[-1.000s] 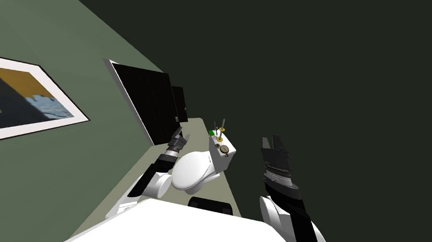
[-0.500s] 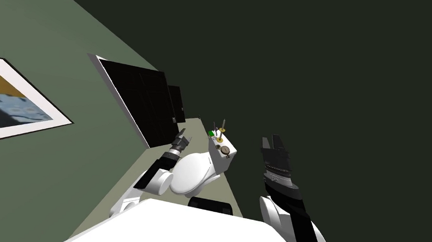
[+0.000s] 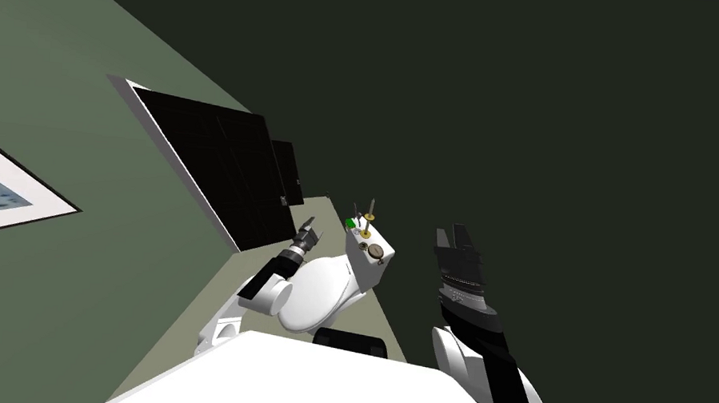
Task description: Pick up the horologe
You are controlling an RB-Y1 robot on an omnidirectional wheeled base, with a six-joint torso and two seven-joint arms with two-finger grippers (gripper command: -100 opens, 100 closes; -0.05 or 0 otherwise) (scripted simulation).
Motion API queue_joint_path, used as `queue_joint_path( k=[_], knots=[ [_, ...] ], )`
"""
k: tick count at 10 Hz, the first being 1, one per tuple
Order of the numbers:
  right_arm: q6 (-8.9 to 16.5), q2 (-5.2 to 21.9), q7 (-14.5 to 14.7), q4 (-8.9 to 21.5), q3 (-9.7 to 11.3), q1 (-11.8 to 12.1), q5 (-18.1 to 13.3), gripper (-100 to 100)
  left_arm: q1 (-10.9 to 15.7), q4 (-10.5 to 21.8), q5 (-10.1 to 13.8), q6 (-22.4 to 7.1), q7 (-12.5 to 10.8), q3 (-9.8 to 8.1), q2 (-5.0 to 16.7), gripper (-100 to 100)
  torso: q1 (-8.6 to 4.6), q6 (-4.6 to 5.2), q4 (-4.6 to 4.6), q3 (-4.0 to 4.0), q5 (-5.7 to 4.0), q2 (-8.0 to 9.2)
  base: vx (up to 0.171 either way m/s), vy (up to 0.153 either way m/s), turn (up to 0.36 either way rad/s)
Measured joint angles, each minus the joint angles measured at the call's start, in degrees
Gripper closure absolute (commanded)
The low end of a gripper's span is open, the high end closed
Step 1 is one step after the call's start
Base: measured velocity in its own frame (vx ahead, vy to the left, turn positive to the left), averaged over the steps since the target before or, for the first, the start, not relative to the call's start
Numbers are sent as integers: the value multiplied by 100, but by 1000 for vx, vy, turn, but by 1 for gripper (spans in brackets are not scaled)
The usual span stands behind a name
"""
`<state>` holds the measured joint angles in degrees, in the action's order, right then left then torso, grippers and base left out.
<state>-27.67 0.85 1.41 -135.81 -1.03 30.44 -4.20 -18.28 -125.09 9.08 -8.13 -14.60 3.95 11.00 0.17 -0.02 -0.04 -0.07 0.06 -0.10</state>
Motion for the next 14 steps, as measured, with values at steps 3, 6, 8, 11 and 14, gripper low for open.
queue_joint_path(
  k=[3, 6, 8, 11, 14],
  knots=[
    [0, 0, 0, 0, 0, 0, 0, 0, 132, 92, 7, -469, -142, 58, 6, -100, -11, 0, 4, 9, -3, 14, -21, 24, -73],
    [0, 0, 0, 0, 0, 0, 0, 0, 303, 210, 56, -930, -322, 71, 71, -100, -9, 0, 5, 11, -3, 17, -26, 30, -90],
    [0, -1, 0, 0, 0, 0, 0, 0, 300, 222, 48, -1121, -340, 89, 63, -100, -21, -2, 3, 5, -5, 7, 4, -4, 13],
    [0, 0, 0, 0, 0, 0, 0, 0, 305, 222, 54, -1147, -343, 85, 71, -100, -21, -1, 2, 4, -6, 6, 0, -1, 2],
    [0, -1, 0, 0, 0, 0, 0, 0, 305, 222, 54, -1146, -343, 86, 71, -100, -26, -2, 2, 2, -7, 2, 5, -4, -1]
  ],
)
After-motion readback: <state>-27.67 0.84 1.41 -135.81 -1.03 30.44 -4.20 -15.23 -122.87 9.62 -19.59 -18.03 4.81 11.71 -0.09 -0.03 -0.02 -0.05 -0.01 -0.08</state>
